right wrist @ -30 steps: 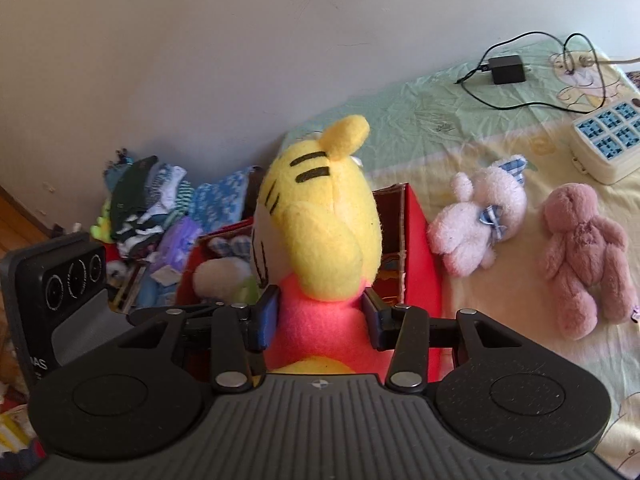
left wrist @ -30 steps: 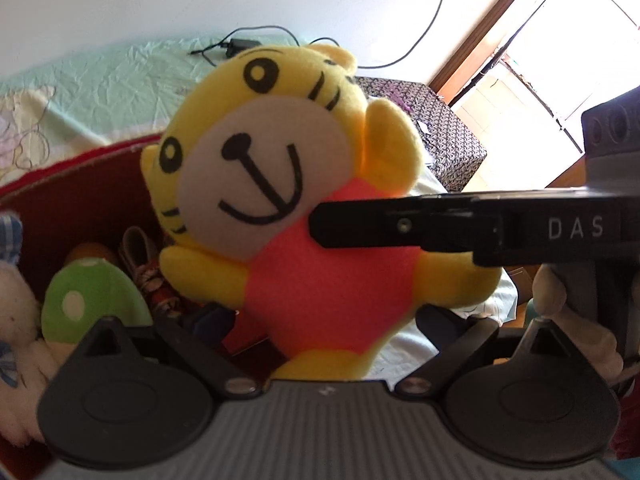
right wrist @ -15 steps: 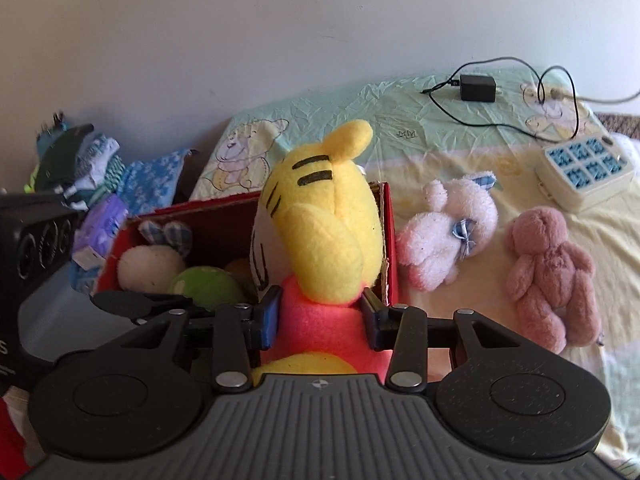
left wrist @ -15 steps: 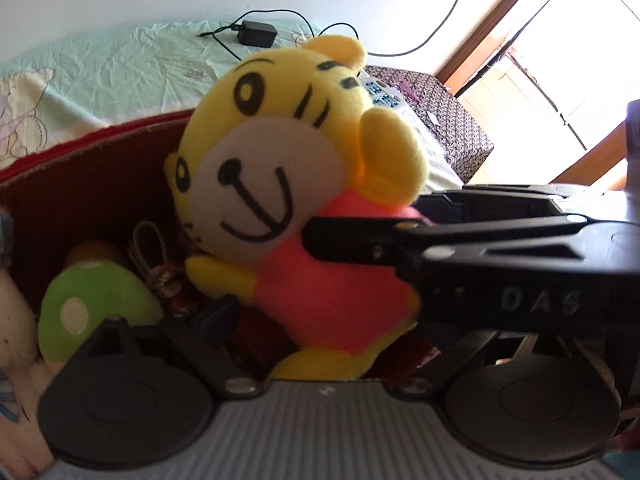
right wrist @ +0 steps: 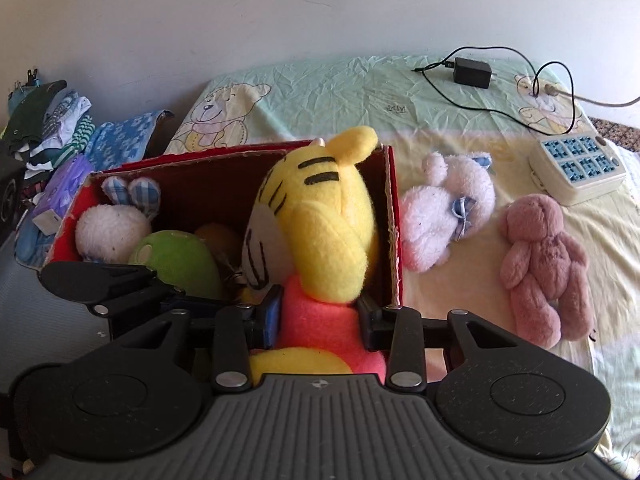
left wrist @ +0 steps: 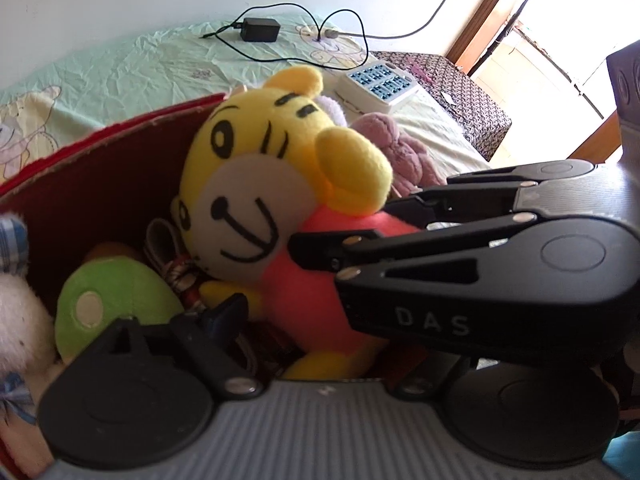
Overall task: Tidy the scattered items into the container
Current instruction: 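Lower the tiger plush into the red box and open the right gripper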
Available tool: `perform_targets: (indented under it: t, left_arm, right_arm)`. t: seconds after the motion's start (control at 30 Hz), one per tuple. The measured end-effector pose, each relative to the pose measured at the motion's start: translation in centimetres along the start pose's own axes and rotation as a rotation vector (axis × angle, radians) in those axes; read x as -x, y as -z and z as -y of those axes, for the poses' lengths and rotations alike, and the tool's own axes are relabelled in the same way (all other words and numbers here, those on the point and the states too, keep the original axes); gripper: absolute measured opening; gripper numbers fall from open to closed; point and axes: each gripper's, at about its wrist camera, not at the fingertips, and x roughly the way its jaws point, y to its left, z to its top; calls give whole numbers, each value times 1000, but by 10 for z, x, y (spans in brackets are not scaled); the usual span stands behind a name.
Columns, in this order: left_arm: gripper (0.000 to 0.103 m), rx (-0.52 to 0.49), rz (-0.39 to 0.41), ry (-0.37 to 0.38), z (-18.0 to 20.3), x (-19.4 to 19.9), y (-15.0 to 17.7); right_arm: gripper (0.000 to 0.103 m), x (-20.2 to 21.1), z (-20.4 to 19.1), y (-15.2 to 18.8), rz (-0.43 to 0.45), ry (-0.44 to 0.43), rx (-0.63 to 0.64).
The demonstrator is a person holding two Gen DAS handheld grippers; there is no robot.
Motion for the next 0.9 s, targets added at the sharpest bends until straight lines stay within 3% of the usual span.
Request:
perform_targets:
  t: [0.27, 0.33, 0.4, 0.47, 0.53, 0.9]
  left_arm:
    - [89, -10, 10, 21, -1, -1, 0]
    - [90, -24, 10, 15, 1, -3, 1]
    - [91, -44, 10, 6, 6, -4, 2]
    - [91, -51, 10, 16, 9, -7, 1]
    - [91, -56, 8, 19, 12, -10, -1]
    - [94, -59, 1, 4, 17, -20, -7]
  right_arm:
    - [44, 10, 6, 2, 24, -47, -40]
    - [53, 18, 6, 2, 51, -28, -52]
    - [53, 27, 10, 2, 87, -41, -81]
    - [50, 35, 15, 0, 125, -63, -118]
    - [31, 37, 18, -3, 145, -66, -134]
    - [28, 17, 29, 1, 90, -93, -201]
